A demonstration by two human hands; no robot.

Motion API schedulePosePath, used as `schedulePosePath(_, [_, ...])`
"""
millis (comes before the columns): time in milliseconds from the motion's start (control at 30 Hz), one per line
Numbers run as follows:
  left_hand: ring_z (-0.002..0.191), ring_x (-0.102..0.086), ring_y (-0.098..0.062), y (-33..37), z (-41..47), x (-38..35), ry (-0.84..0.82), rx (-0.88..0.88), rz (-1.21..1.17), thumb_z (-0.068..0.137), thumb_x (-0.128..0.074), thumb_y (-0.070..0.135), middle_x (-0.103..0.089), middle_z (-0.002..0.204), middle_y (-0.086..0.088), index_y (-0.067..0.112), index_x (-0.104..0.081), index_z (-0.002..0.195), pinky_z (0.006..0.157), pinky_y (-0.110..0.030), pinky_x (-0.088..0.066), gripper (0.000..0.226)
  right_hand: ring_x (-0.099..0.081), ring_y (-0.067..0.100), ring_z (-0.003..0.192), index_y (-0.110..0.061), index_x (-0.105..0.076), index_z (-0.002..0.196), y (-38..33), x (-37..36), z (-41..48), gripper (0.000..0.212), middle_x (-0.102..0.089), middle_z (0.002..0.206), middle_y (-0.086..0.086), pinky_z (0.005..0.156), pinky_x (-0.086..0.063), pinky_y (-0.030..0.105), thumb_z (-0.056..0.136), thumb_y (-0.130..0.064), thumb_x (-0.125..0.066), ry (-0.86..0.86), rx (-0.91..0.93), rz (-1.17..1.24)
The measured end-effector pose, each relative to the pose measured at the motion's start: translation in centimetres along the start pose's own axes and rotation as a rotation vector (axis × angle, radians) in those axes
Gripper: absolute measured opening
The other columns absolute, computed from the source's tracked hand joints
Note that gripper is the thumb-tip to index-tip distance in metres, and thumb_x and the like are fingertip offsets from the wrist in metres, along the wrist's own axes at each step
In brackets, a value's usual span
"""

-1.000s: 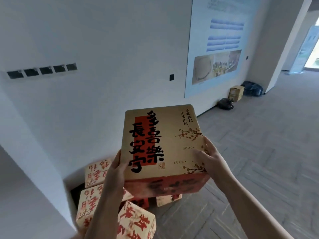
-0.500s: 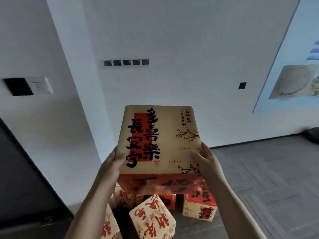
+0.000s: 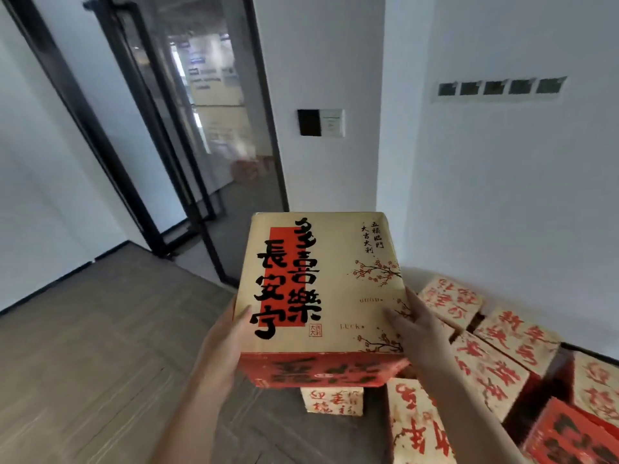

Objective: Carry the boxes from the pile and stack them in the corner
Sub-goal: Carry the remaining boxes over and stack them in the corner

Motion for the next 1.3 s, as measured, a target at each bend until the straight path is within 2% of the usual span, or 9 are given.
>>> schedulePosePath(100, [0.096, -0.067, -0.028, -0.7, -0.5, 9.5, 0.186, 0.037, -0.011, 0.103, -0.055, 0.021, -0.069, 0.101, -0.002, 0.024, -0.06, 0.117, 0.066, -0.033, -0.05, 0.015, -0.079, 0.011, 0.081, -0.038, -0.054, 0.135, -0.2, -8.6, -1.0, 0.034, -0.077, 0.113, -0.006, 0.06, -0.063, 0.027, 0.106, -0.02, -0.058, -0.136, -0.009, -0.037])
schedulePosePath(200, [0.096, -0.073, -0.031, -1.1, -2.4, 19.1, 0.278, 0.024, -0.113, 0.101, -0.057, 0.015, -0.077, 0.107, -0.007, 0.029, -0.064, 0.123, 0.079, -0.044, -0.055, 0.027, -0.078, 0.005, 0.078, -0.034, -0.055, 0.139, -0.6, -18.1, -2.6, 0.034, -0.076, 0.111, -0.009, 0.057, -0.06, 0.021, 0.107, -0.022, -0.055, -0.262, 0.026, -0.112])
schedulePosePath(300, [0.089, -0.071, -0.027, -1.2, -4.6, 29.5, 0.459, -0.023, -0.139, 0.1, -0.059, 0.016, -0.075, 0.104, -0.006, 0.025, -0.06, 0.119, 0.07, -0.039, -0.054, 0.021, -0.074, -0.005, 0.071, -0.039, -0.056, 0.129, -0.6, -28.2, -4.9, 0.029, -0.074, 0.106, -0.013, 0.05, -0.054, 0.013, 0.107, -0.021, -0.055, -0.366, 0.052, -0.159])
schedulePosePath(367, [0.089, -0.072, -0.028, -1.4, -5.8, 36.4, 0.538, -0.027, -0.126, 0.099, -0.06, 0.021, -0.076, 0.103, -0.006, 0.028, -0.061, 0.116, 0.072, -0.043, -0.054, 0.018, -0.076, -0.002, 0.077, -0.041, -0.059, 0.128, -0.4, -35.3, -7.2, 0.028, -0.077, 0.104, -0.014, 0.059, -0.059, 0.019, 0.107, -0.023, -0.056, -0.434, 0.055, -0.181])
schedulePosePath(500, [0.094, -0.07, -0.029, -0.9, -8.3, 49.7, 0.628, -0.062, -0.151, 0.1, -0.058, 0.02, -0.073, 0.108, -0.007, 0.022, -0.061, 0.115, 0.067, -0.037, -0.05, 0.015, -0.078, 0.01, 0.094, -0.044, -0.062, 0.128, 0.9, -48.7, -12.2, 0.03, -0.079, 0.108, -0.017, 0.091, -0.062, 0.048, 0.105, -0.025, -0.059, -0.553, 0.039, -0.191])
schedulePosePath(767, [0.096, -0.072, -0.023, 0.0, -14.6, 70.1, 0.75, -0.121, -0.15, 0.105, -0.051, 0.029, -0.075, 0.111, -0.005, 0.023, -0.06, 0.125, 0.068, -0.034, -0.054, 0.023, -0.075, 0.012, 0.104, -0.054, -0.061, 0.114, 1.8, -70.5, -22.7, 0.032, -0.077, 0.113, -0.016, 0.095, -0.06, 0.051, 0.104, -0.024, -0.062, -0.738, 0.084, -0.197])
schedulePosePath(900, [0.094, -0.074, -0.018, -1.1, -17.4, 78.0, 0.829, -0.141, -0.195, 0.106, -0.049, 0.028, -0.078, 0.107, -0.001, 0.029, -0.063, 0.123, 0.067, -0.029, -0.055, 0.022, -0.075, 0.014, 0.105, -0.037, -0.059, 0.139, 2.8, -80.5, -26.9, 0.038, -0.075, 0.119, -0.013, 0.089, -0.062, 0.045, 0.105, -0.02, -0.061, -0.859, 0.085, -0.197])
schedulePosePath(1000, [0.097, -0.074, -0.022, -2.0, -18.5, 83.0, 0.876, -0.158, -0.209, 0.104, -0.053, 0.023, -0.078, 0.111, -0.002, 0.03, -0.064, 0.126, 0.063, -0.024, -0.055, 0.026, -0.074, 0.015, 0.106, -0.034, -0.059, 0.141, 4.1, -87.4, -29.1, 0.039, -0.075, 0.121, -0.01, 0.082, -0.062, 0.039, 0.106, -0.018, -0.06, -0.949, 0.081, -0.196])
schedulePosePath(1300, [0.097, -0.075, -0.014, -2.4, -13.2, 97.8, 1.057, -0.154, -0.165, 0.108, -0.045, 0.021, -0.077, 0.114, 0.006, 0.039, -0.049, 0.146, 0.065, -0.019, -0.055, 0.042, -0.075, 0.017, 0.104, -0.038, -0.064, 0.132, 8.2, -107.2, -29.1, 0.031, -0.077, 0.115, -0.011, 0.084, -0.065, 0.048, 0.105, -0.023, -0.062, -1.085, 0.063, -0.197])
Point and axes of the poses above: each hand's wrist, its own z-axis towards the middle knuckle, its own x-axis out of the back of the hand, y = z × x, the point moved 7 cm from there along z, towards the middle knuckle
